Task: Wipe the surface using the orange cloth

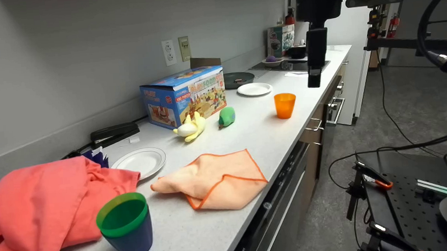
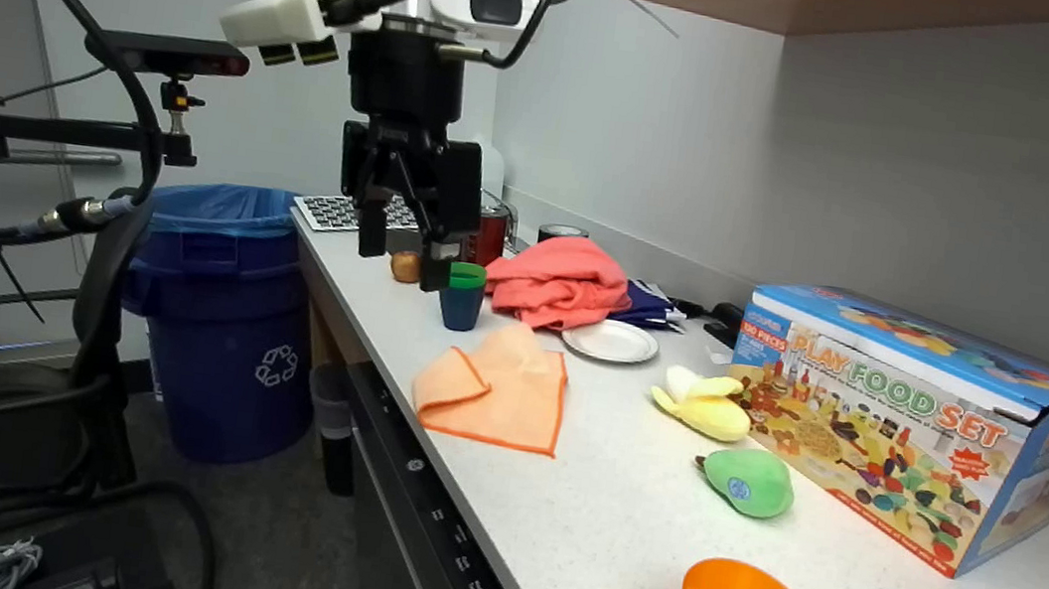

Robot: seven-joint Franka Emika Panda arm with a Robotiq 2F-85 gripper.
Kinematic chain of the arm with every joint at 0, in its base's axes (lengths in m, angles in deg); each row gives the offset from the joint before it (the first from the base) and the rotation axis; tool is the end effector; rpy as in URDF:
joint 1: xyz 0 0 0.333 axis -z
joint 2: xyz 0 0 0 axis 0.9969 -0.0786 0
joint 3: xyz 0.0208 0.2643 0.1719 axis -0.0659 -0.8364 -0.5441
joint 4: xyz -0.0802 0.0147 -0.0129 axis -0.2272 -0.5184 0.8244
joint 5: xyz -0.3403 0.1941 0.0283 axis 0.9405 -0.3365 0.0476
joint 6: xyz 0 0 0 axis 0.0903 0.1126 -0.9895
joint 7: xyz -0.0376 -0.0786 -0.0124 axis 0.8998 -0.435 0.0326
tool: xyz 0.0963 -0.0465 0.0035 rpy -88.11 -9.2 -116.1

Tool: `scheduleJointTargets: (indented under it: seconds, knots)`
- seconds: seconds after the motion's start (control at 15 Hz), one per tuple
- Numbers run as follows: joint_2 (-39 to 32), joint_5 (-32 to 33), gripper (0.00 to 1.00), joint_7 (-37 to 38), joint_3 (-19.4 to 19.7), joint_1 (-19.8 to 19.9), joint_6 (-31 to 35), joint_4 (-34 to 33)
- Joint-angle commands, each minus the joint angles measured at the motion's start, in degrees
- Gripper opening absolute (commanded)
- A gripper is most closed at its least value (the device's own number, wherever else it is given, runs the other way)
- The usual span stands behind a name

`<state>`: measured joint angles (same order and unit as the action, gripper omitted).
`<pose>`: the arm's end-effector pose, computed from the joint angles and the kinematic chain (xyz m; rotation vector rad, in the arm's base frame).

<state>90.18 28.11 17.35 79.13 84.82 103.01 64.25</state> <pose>0.3721 0.0035 0.4812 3.1137 0.0348 -0.0206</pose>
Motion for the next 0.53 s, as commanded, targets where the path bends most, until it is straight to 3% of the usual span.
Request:
scheduleJointTargets:
  seconds: [0.0, 0.47]
  knots:
    - [-1.8, 0.3, 1.00, 0.3, -0.6, 0.1, 1.7, -1.1]
    - [-8.8, 0.9, 1.00, -0.5, -0.8, -0.1, 10.5, -4.6]
